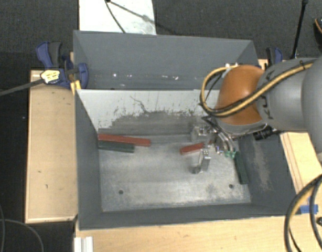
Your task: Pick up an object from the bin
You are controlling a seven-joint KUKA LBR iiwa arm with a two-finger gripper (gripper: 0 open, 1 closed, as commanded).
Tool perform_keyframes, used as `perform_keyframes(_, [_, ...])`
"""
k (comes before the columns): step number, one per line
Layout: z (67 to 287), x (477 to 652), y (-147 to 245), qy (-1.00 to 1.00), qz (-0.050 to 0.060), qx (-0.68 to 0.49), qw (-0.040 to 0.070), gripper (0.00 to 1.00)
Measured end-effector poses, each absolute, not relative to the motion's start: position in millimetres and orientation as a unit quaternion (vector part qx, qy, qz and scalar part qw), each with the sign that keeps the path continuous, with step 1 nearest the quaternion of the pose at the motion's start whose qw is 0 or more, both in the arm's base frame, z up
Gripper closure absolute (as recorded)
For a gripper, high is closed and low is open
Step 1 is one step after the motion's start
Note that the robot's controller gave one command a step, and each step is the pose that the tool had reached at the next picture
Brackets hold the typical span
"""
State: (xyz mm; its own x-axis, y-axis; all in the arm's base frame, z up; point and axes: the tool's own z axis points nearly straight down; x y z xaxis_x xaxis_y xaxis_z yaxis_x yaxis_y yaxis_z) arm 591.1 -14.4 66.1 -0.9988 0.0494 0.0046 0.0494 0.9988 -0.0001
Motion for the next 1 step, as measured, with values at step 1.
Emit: perform_keyframes(1, [70.9, 593.3, -14.0, -1.000, 0.000, -0.024, -0.002, 1.00])
